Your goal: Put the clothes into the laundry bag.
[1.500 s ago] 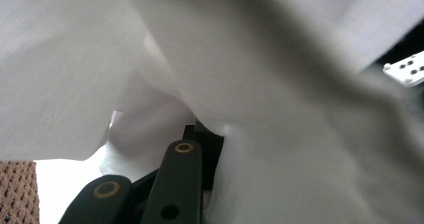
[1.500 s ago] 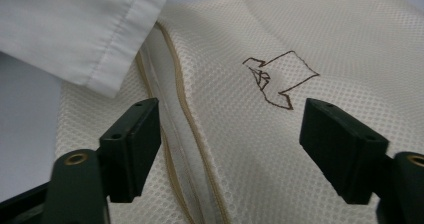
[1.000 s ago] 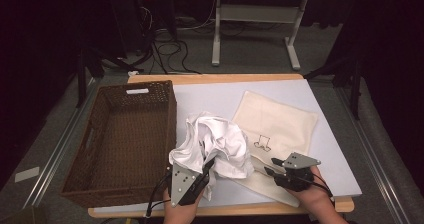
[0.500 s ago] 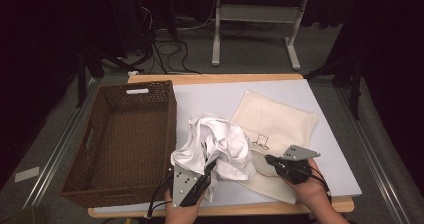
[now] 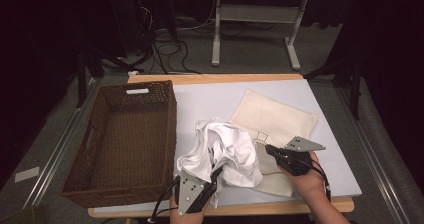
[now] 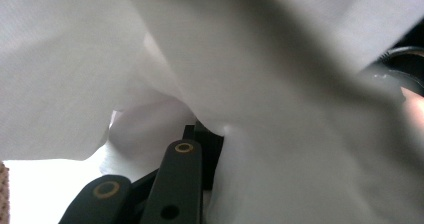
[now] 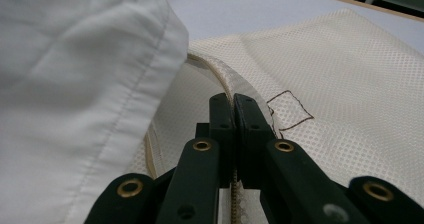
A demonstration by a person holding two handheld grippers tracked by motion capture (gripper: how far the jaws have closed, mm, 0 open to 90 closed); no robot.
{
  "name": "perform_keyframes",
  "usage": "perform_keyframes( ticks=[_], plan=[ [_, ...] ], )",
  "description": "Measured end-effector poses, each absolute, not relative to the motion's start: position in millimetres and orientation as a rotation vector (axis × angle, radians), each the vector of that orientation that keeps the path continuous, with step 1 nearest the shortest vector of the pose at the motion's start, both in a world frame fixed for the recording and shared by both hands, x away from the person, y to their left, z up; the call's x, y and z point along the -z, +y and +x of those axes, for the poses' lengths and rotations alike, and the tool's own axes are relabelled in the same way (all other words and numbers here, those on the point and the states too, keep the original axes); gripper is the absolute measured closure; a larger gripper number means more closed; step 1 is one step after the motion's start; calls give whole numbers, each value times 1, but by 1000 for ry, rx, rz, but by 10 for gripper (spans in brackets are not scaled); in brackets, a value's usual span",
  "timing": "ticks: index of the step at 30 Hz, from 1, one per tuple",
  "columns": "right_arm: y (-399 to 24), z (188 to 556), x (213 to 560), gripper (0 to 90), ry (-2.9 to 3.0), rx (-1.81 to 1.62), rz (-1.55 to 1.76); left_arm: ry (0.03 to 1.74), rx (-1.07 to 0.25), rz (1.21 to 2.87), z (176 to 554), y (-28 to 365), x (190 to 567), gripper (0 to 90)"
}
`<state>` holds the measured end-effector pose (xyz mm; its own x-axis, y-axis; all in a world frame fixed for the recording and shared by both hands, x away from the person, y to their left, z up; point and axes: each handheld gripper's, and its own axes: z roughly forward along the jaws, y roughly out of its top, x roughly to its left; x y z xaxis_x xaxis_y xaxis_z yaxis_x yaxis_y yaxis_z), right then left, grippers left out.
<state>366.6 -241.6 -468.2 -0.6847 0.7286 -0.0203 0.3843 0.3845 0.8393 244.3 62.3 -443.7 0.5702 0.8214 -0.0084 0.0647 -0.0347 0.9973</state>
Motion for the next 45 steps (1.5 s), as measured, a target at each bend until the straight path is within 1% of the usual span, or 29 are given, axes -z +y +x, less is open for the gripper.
perform_keyframes(
  ticks=[11, 16, 21, 24, 31, 36, 37, 38, 40, 45],
  plan=[
    [-244, 365, 456, 883, 2208, -1309, 957, 766, -687, 1551, 242, 44, 451, 760],
    [-242, 363, 452, 883, 2198, -1343, 941, 792, -675, 1582, 252, 34, 460, 760],
    [-242, 361, 448, 883, 2187, -1378, 931, 826, -691, 1607, 264, 27, 466, 760],
    [-242, 360, 448, 882, 2189, -1388, 926, 840, -702, 1609, 273, 29, 460, 761],
    [-241, 359, 448, 882, 2190, -1403, 922, 805, -749, 1609, 285, 26, 443, 761],
    [-241, 358, 449, 883, 2187, -1404, 927, 807, -722, 1645, 289, 18, 459, 760],
    [-241, 358, 449, 882, 2189, -1404, 931, 812, -702, 1675, 291, 13, 470, 760],
    [-241, 358, 449, 882, 2189, -1404, 931, 812, -702, 1675, 291, 13, 470, 761],
    [-241, 358, 450, 882, 2190, -1400, 936, 808, -675, 1736, 293, 7, 483, 760],
    [-241, 359, 449, 882, 2182, -1407, 935, 791, -663, 1774, 292, -1, 490, 759]
  ],
)
